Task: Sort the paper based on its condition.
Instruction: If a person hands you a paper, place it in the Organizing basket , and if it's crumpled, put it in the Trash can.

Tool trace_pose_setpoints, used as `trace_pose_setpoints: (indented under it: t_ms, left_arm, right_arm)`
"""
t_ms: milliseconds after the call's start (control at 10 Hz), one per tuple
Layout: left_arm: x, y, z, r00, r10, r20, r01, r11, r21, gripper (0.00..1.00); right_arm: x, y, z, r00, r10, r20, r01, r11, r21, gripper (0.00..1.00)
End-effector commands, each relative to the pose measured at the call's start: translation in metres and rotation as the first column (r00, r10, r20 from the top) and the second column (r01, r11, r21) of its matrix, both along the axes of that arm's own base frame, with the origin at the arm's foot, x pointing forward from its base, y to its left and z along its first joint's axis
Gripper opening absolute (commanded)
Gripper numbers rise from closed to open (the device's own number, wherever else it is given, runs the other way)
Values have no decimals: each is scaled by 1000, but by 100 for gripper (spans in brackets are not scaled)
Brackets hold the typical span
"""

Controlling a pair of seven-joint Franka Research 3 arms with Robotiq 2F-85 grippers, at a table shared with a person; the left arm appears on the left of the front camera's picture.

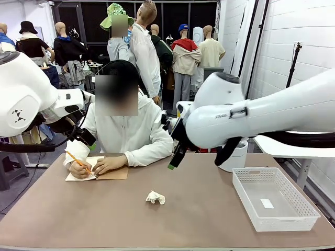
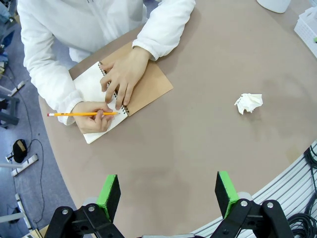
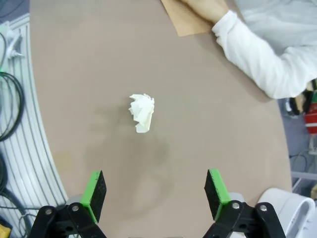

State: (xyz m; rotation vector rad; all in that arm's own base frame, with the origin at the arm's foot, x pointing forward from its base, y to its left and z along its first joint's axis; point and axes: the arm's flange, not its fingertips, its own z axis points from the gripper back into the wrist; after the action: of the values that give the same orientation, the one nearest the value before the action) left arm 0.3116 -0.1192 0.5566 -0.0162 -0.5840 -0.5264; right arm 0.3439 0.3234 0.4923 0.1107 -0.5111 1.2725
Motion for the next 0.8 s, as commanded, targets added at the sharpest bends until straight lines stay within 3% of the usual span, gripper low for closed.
trace_pose_setpoints:
  t_ms: [0,400,700]
  left_arm:
    - [0,1,1,1000,2,4,-2,1000,-7,100]
    - [0,1,1,1000,2,4,-2,1000,-7,100]
    - [0,1,1,1000,2,4,-2,1000,-7,100]
  right_arm:
    - [12,32,-10,998,-61,-13,60,995,-79,100]
    - [25,73,-43,986,-148,-70,133,973,-187,100]
    - [36,92,-72,982,-133,-132,101,969,-224,100]
